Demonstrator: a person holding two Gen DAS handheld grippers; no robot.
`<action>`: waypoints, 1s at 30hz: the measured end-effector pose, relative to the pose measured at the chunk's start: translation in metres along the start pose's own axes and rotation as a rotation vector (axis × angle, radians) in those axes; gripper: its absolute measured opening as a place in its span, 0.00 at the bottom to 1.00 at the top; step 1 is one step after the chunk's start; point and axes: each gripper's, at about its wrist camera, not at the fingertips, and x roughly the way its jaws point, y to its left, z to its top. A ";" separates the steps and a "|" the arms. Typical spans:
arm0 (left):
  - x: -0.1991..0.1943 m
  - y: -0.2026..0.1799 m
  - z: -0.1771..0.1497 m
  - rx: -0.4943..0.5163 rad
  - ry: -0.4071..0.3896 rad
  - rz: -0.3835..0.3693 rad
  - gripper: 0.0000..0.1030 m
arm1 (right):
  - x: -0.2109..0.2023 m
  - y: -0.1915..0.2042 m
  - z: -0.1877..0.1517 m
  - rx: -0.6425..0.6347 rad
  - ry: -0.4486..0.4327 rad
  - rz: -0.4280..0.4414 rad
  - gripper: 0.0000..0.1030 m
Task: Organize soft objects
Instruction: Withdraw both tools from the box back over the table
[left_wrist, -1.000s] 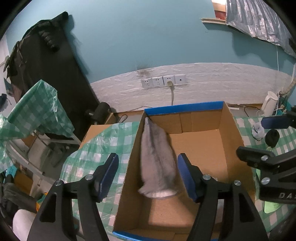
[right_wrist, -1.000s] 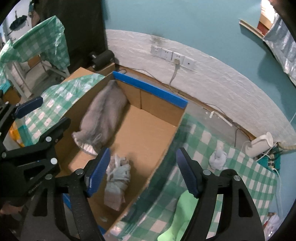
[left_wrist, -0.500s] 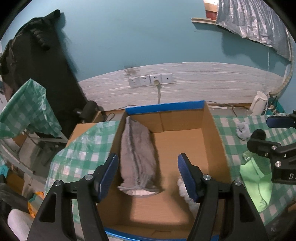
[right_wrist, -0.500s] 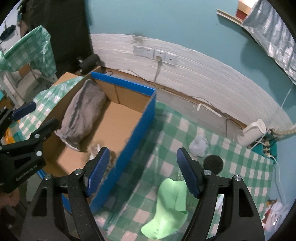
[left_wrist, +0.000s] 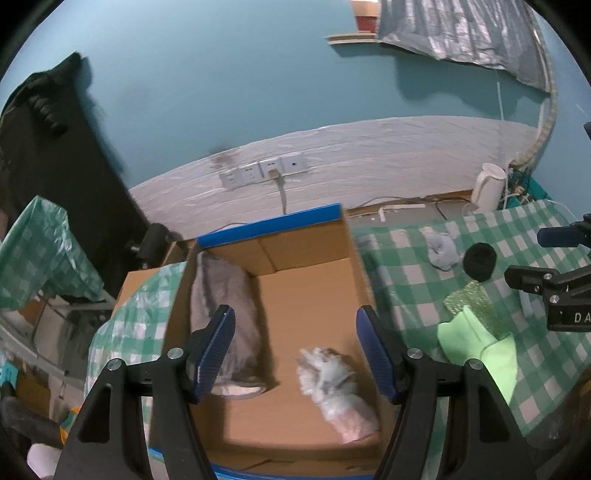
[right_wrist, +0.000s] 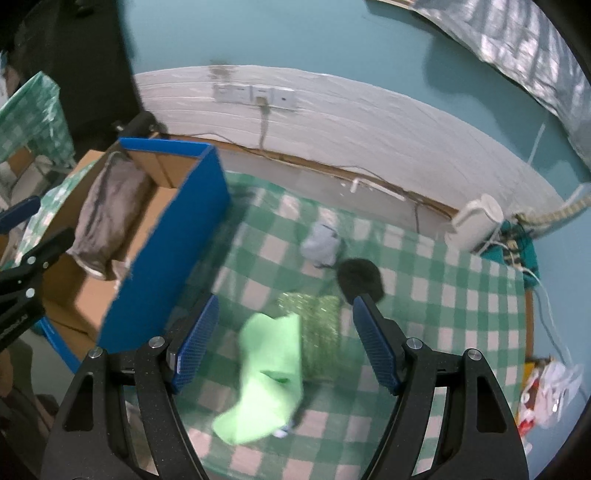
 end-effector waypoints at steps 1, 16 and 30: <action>-0.001 -0.004 0.000 0.006 0.000 -0.003 0.68 | -0.001 -0.007 -0.003 0.012 0.000 -0.001 0.73; 0.003 -0.093 -0.007 0.199 0.031 -0.016 0.68 | 0.012 -0.067 -0.052 0.105 0.052 -0.022 0.73; 0.034 -0.150 -0.031 0.291 0.158 -0.042 0.68 | 0.037 -0.085 -0.087 0.125 0.126 -0.013 0.73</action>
